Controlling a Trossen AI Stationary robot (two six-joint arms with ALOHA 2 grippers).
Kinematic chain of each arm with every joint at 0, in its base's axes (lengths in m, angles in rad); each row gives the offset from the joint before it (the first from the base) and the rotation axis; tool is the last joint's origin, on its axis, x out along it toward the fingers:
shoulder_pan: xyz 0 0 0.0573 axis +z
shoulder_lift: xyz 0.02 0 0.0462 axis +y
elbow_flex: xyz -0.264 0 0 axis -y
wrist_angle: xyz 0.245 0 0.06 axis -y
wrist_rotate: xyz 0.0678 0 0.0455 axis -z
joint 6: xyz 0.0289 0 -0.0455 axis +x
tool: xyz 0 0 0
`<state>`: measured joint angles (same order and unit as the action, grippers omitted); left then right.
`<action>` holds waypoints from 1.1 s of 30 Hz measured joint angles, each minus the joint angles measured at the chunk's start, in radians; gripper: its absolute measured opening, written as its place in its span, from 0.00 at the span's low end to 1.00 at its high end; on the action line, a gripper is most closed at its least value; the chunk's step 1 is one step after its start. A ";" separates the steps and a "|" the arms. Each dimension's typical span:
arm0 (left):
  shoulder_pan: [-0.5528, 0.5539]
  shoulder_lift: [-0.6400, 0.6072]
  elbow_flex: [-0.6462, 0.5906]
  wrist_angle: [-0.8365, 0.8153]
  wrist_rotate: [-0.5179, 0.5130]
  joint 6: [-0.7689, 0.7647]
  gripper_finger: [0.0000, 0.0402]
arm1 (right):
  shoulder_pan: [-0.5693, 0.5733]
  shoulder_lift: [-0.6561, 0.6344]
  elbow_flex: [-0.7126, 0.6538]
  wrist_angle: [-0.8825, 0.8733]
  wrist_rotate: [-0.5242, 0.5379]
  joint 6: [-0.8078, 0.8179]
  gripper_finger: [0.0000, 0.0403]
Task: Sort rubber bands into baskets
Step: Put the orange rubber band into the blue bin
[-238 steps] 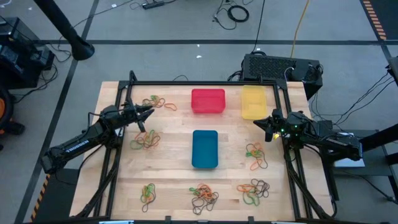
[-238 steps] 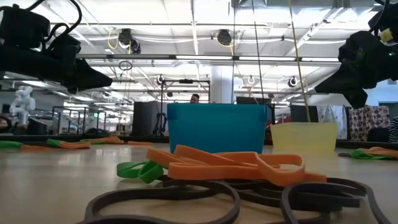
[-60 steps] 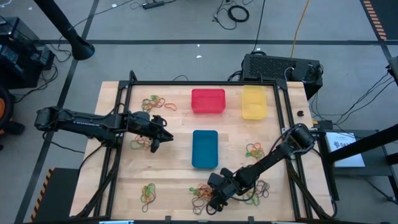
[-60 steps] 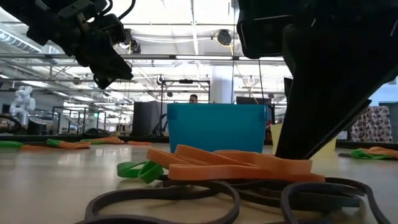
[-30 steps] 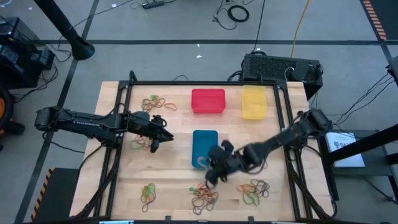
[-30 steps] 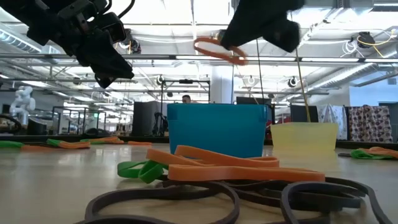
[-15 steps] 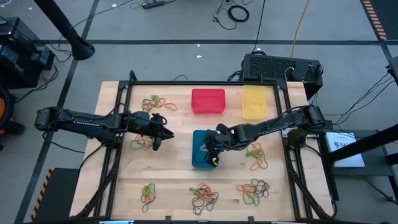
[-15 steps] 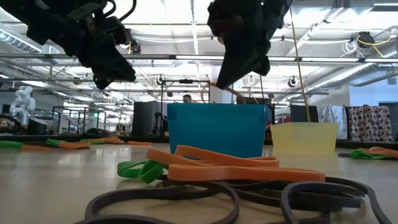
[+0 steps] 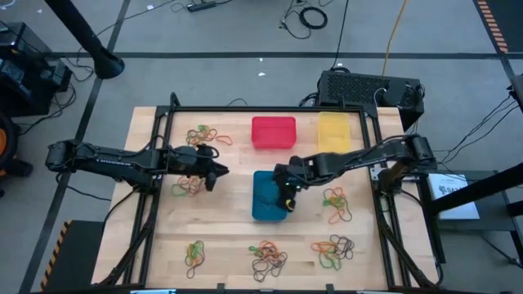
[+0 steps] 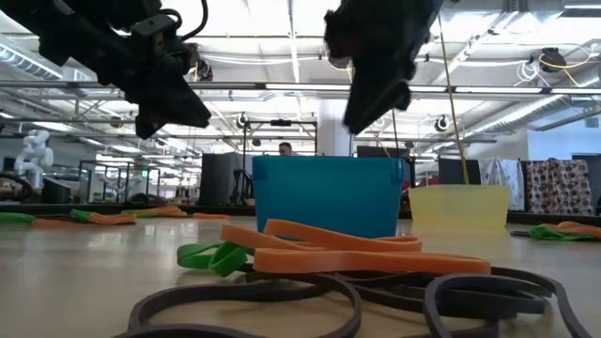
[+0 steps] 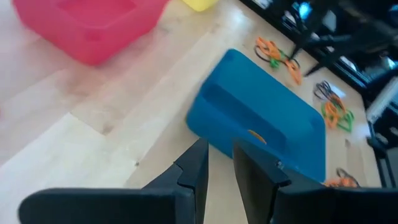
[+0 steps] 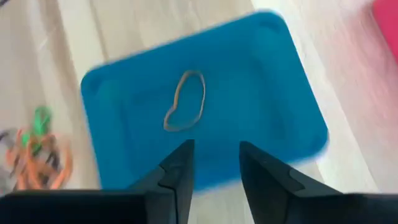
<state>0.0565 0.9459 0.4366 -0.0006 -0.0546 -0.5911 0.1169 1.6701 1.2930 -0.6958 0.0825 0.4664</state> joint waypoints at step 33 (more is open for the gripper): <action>0.001 0.000 0.000 0.043 -0.171 -0.190 0.20 | 0.101 -0.564 -0.787 -0.148 0.022 0.913 0.28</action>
<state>0.0574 0.9459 0.4366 0.0429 -0.2260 -0.7811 0.2180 1.1064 0.5060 -0.8438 0.1047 1.3799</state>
